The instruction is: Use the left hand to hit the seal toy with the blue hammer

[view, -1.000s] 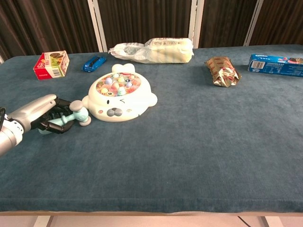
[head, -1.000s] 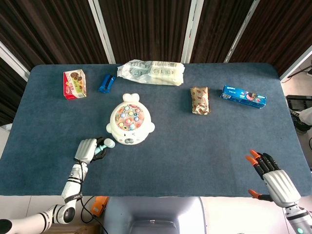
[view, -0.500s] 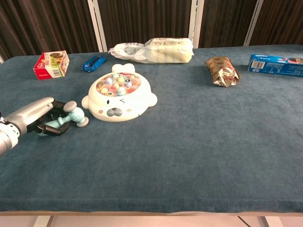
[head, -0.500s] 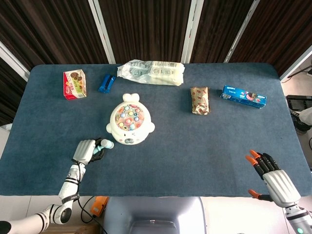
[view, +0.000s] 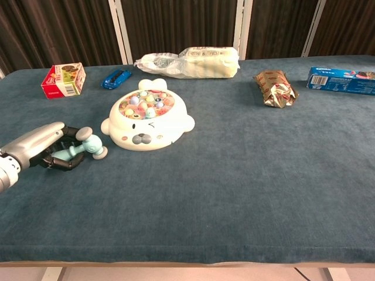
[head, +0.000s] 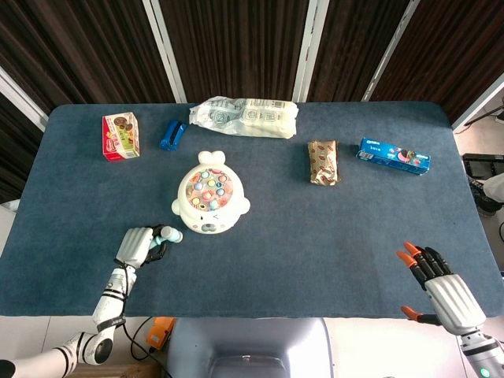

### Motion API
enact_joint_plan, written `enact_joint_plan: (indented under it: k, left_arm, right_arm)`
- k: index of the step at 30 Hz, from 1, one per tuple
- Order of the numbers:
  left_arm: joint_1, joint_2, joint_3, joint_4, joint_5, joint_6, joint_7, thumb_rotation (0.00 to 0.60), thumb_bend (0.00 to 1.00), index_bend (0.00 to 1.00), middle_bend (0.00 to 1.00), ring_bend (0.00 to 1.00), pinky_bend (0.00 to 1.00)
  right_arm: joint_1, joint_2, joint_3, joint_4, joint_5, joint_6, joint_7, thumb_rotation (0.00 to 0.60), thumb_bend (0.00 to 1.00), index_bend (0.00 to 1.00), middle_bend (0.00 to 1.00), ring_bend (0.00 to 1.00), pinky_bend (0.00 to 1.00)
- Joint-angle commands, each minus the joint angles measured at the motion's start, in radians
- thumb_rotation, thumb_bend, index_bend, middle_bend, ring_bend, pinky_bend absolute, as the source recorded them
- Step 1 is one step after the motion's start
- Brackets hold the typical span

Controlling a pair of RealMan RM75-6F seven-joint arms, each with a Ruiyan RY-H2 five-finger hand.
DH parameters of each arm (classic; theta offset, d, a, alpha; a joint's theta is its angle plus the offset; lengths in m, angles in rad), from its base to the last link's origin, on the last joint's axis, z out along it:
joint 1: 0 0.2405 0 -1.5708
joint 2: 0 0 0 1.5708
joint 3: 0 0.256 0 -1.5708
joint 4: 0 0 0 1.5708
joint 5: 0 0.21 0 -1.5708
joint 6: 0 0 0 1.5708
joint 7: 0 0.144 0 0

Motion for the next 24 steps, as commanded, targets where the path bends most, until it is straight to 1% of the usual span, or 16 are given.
enact_joint_plan:
  k: [1,7,15,19,24]
  left_arm:
    - [0.003,-0.005,0.008,0.01,0.013,0.009,0.019,0.6,0.5,0.26,0.33,0.26,0.26]
    - [0.007,-0.022,0.005,0.032,0.026,0.029,0.04,0.6,0.49,0.24,0.3,0.24,0.24]
    - [0.013,-0.017,0.001,0.025,0.03,0.032,0.038,0.599,0.46,0.21,0.28,0.22,0.23]
    - [0.017,-0.014,0.001,0.018,0.038,0.044,0.036,0.6,0.42,0.21,0.27,0.2,0.21]
    - [0.021,0.002,-0.002,-0.005,0.046,0.049,0.026,0.6,0.38,0.21,0.27,0.19,0.2]
  right_arm:
    - [0.0,0.0,0.0,0.001,-0.001,0.0,0.0,0.6,0.2,0.0,0.0,0.0,0.0]
    - [0.0,0.0,-0.001,0.001,-0.002,0.001,-0.001,0.6,0.2,0.0,0.0,0.0,0.0]
    - [0.0,0.0,-0.001,0.002,-0.003,0.002,0.001,0.6,0.2,0.0,0.0,0.0,0.0]
    - [0.0,-0.001,-0.001,0.002,-0.003,0.001,0.0,0.6,0.2,0.0,0.0,0.0,0.0]
    - [0.0,-0.003,0.0,0.0,-0.001,-0.001,-0.005,0.6,0.2,0.0,0.0,0.0,0.0]
